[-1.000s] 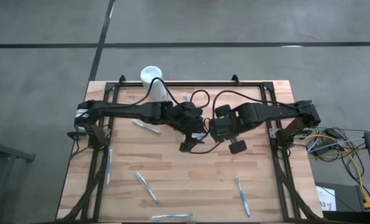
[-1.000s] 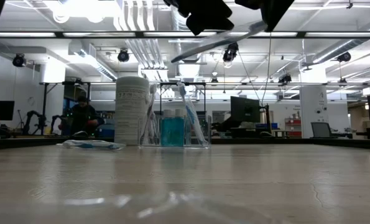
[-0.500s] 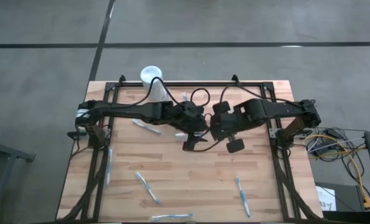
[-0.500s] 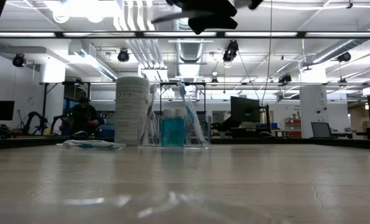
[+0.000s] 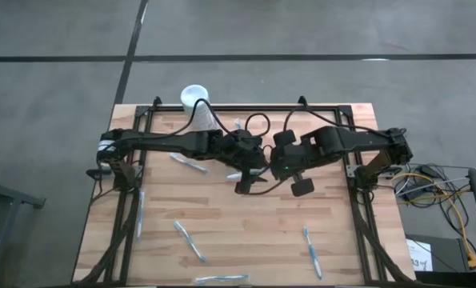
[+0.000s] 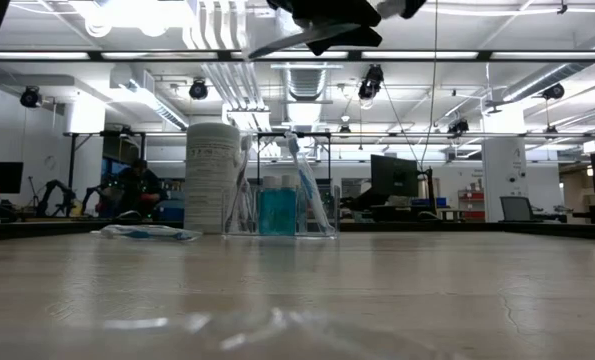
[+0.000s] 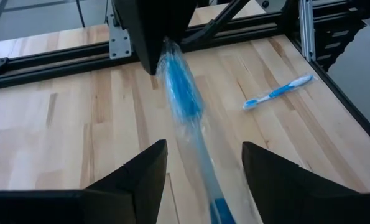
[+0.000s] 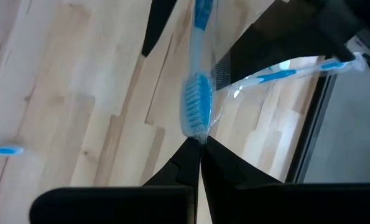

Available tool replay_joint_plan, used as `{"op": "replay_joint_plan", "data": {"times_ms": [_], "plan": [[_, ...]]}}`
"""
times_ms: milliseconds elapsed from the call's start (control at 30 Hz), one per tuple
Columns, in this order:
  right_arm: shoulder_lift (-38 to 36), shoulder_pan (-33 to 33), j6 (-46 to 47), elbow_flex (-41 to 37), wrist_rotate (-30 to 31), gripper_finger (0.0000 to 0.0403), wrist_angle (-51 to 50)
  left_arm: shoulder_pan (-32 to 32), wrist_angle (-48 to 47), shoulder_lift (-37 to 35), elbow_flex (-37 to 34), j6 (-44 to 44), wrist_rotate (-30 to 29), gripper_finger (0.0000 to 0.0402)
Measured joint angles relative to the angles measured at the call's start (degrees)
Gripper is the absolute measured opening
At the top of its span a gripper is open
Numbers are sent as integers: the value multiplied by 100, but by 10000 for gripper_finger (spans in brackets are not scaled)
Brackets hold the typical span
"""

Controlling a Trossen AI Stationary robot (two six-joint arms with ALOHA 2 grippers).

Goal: Pick & Place toothbrushing station
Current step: Put the blue toothbrush into the right of the transparent organizer

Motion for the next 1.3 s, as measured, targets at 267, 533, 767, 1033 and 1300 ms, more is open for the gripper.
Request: {"op": "replay_joint_plan", "data": {"times_ms": [267, 533, 767, 1033, 1300], "plan": [[-2, 0, -19, -1, 20, 8, 251, -4, -4, 0, 0, -4, 33, 199], [26, 0, -2, 1, 22, 8, 236, -4, -11, 0, 0, -354, 33, 108], [26, 0, -2, 1, 16, 8, 238, 0, -14, 0, 0, -369, 7, 18], [26, -1, 260, 1, 20, 8, 238, 0, -13, 0, 0, -365, -4, 28], [24, 0, 947, 1, 7, 8, 238, 2, -4, 0, 0, -306, -15, 11]]}}
